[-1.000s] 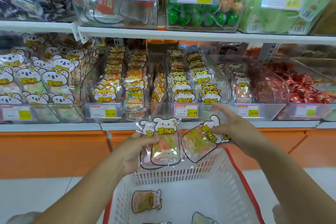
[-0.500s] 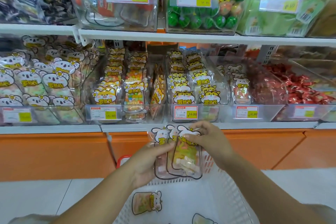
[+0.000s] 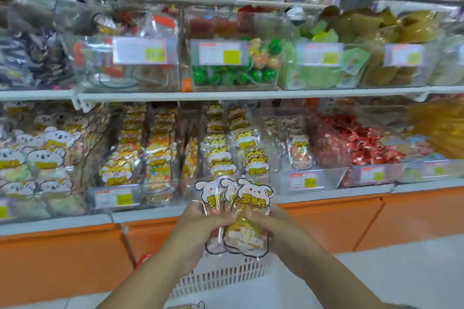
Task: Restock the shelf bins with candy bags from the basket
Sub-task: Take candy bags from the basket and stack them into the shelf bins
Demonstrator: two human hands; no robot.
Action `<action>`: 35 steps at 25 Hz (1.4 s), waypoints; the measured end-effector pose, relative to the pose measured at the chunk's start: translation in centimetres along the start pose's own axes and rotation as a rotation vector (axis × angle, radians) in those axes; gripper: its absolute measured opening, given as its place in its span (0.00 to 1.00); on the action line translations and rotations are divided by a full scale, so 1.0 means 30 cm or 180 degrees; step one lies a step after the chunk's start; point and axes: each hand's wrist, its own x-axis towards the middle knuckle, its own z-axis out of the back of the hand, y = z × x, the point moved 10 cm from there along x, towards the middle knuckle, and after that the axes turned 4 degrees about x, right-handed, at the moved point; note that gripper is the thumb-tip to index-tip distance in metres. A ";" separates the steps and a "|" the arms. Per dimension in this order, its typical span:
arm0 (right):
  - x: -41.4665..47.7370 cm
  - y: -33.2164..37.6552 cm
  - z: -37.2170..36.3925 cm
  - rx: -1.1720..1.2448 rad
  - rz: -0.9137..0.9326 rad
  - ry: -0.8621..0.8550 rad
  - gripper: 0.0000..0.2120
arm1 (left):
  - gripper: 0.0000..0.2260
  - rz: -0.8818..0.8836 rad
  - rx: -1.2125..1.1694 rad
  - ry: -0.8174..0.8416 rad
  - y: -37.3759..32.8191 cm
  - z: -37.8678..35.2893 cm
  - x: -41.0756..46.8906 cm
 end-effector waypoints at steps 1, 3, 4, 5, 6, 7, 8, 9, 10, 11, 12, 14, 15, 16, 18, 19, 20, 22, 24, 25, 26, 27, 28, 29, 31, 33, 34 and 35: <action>-0.018 0.056 0.021 0.0034 0.0139 0.0041 0.26 | 0.15 -0.0080 -0.0047 0.0145 -0.041 -0.057 0.011; -0.033 0.166 0.097 0.0179 0.0378 -0.0007 0.23 | 0.17 -0.0147 -0.0214 0.0293 -0.115 -0.154 0.041; -0.028 0.228 0.160 0.0295 0.0513 -0.0131 0.22 | 0.17 -0.0170 -0.0280 0.0271 -0.152 -0.185 0.063; -0.018 0.302 0.247 0.0412 0.0668 -0.0332 0.23 | 0.16 -0.0234 -0.0323 0.0206 -0.187 -0.203 0.095; -0.003 0.371 0.335 0.0476 0.0823 -0.0565 0.23 | 0.13 -0.0273 -0.0327 0.0111 -0.223 -0.212 0.123; 0.015 0.441 0.411 0.0492 0.0961 -0.0788 0.22 | 0.11 -0.0329 -0.0364 0.0076 -0.256 -0.218 0.155; 0.054 0.502 0.485 0.0383 0.1066 -0.0999 0.20 | 0.11 -0.0334 -0.0336 0.0061 -0.286 -0.224 0.180; 0.107 0.544 0.556 0.0160 0.1088 -0.1276 0.19 | 0.11 -0.0340 -0.0307 0.0095 -0.307 -0.232 0.205; 0.181 0.564 0.619 -0.0140 0.1012 -0.1538 0.20 | 0.11 -0.0321 -0.0272 0.0094 -0.325 -0.239 0.228; 0.261 0.560 0.669 -0.0448 0.0860 -0.1733 0.24 | 0.11 -0.0322 -0.0282 0.0103 -0.338 -0.242 0.249; 0.375 0.529 0.727 -0.0701 0.0672 -0.1805 0.30 | 0.10 -0.0302 -0.0304 0.0082 -0.350 -0.241 0.263; 0.540 0.469 0.722 -0.0906 0.0199 -0.1646 0.36 | 0.09 -0.0331 -0.0398 0.0046 -0.364 -0.235 0.289; 0.588 0.454 0.697 -0.1071 0.0038 -0.1578 0.32 | 0.11 -0.0353 -0.0406 0.0027 -0.369 -0.229 0.303; 0.617 0.453 0.666 -0.1433 -0.0098 -0.1530 0.25 | 0.13 -0.0346 -0.0382 -0.0003 -0.373 -0.223 0.307; 0.664 0.454 0.639 -0.2495 -0.0367 -0.1372 0.16 | 0.20 -0.0342 -0.0318 -0.0037 -0.378 -0.212 0.319; 0.667 0.459 0.631 -0.2995 -0.0495 -0.1266 0.17 | 0.23 -0.0326 -0.0286 -0.0064 -0.373 -0.205 0.330; 0.681 0.461 0.627 -0.3525 -0.0574 -0.1110 0.22 | 0.25 -0.0303 -0.0254 -0.0098 -0.369 -0.197 0.339; 0.689 0.459 0.620 -0.4310 -0.0586 -0.0885 0.32 | 0.30 -0.0264 -0.0216 -0.0101 -0.361 -0.198 0.354; 0.683 0.441 0.621 -0.4309 -0.0560 -0.0812 0.37 | 0.29 -0.0226 -0.0203 -0.0103 -0.352 -0.211 0.361; 0.678 0.425 0.624 -0.4184 -0.0526 -0.0811 0.38 | 0.25 -0.0197 -0.0206 -0.0104 -0.344 -0.218 0.362; 0.674 0.417 0.623 -0.4156 -0.0465 -0.0833 0.39 | 0.19 -0.0153 -0.0225 -0.0136 -0.338 -0.224 0.360; 0.671 0.405 0.630 -0.4211 -0.0457 -0.0882 0.40 | 0.12 -0.0105 -0.0258 -0.0182 -0.328 -0.225 0.360; 0.671 0.385 0.643 -0.4260 -0.0494 -0.0904 0.41 | 0.08 -0.0050 -0.0271 -0.0236 -0.318 -0.227 0.357; 0.663 0.373 0.651 -0.4282 -0.0528 -0.0922 0.41 | 0.07 -0.0025 -0.0281 -0.0266 -0.311 -0.227 0.356; 0.629 0.408 0.652 -0.4413 -0.0438 -0.1090 0.37 | 0.05 -0.0026 -0.0296 -0.0266 -0.313 -0.235 0.346; 0.571 0.518 0.642 -0.4075 0.0053 -0.1465 0.29 | 0.08 -0.0113 -0.0289 -0.0249 -0.328 -0.250 0.337; 0.528 0.558 0.631 -0.3266 0.0311 -0.1438 0.26 | 0.08 -0.0146 -0.0291 -0.0253 -0.337 -0.264 0.332; 0.482 0.578 0.597 -0.2298 0.0463 -0.1148 0.23 | 0.07 -0.0161 -0.0267 -0.0238 -0.345 -0.285 0.328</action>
